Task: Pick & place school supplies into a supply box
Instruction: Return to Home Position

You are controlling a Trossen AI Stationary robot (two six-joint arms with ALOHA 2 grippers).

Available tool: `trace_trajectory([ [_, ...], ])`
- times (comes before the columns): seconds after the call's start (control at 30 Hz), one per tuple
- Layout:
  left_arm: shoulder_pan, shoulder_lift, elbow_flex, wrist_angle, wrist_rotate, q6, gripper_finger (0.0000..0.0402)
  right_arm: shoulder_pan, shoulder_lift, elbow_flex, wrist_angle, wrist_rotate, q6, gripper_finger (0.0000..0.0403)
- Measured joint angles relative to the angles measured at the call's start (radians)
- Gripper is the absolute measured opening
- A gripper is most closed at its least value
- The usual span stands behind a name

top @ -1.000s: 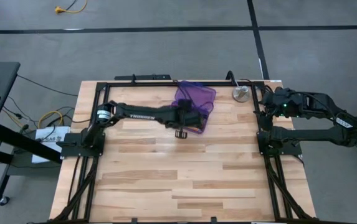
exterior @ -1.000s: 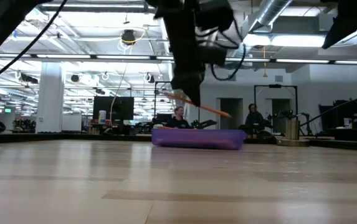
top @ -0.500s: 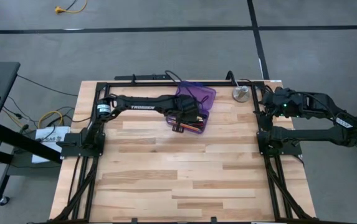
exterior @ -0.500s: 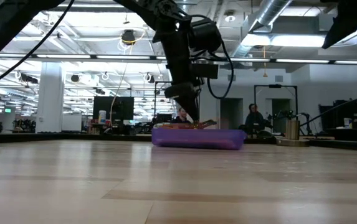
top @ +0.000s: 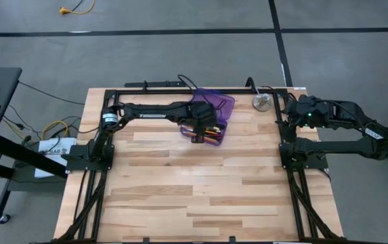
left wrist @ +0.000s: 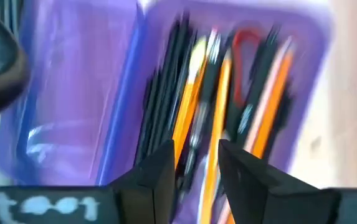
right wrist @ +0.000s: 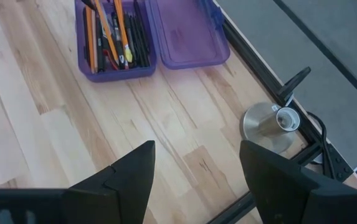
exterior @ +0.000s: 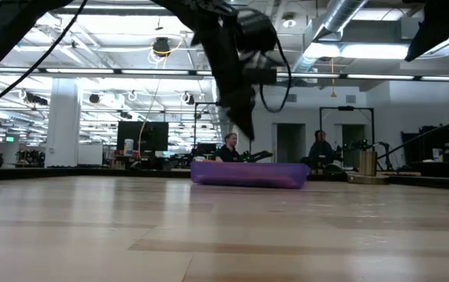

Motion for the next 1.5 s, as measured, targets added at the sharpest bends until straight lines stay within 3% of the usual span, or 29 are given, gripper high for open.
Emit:
trace_trajectory([
  [0.27, 0.005, -0.232, -0.041, 0.193, 0.282, -0.074, 0.0116, 0.000, -0.003, 0.000, 0.046, -0.003, 0.000, 0.0230],
  [0.43, -0.015, -0.440, -0.247, 0.458, 0.358, -0.160, 0.0116, 0.010, -0.017, 0.000, 0.099, -0.007, -0.009, 0.0230],
  [0.53, -0.039, -0.576, -0.458, 0.620, 0.337, -0.219, 0.0116, 0.044, -0.034, 0.000, 0.154, -0.019, -0.024, 0.0230],
  [0.8, -0.145, -0.936, -1.041, 1.077, 0.140, -0.351, 0.0116, 0.169, -0.099, -0.009, 0.274, -0.034, -0.017, 0.0230],
  [1.0, -0.223, -1.129, -1.367, 1.381, -0.015, -0.412, 0.0116, 0.265, -0.228, -0.178, 0.457, -0.036, 0.018, 0.0230],
  [1.33, -0.297, -1.284, -1.587, 1.456, -0.100, -0.461, 0.0116, 0.410, -0.441, -0.438, 0.661, -0.036, 0.026, 0.0230],
  [1.5, -0.334, -1.380, -1.667, 1.472, -0.136, -0.482, 0.0116, 0.480, -0.548, -0.454, 0.695, -0.051, 0.034, 0.0230],
])
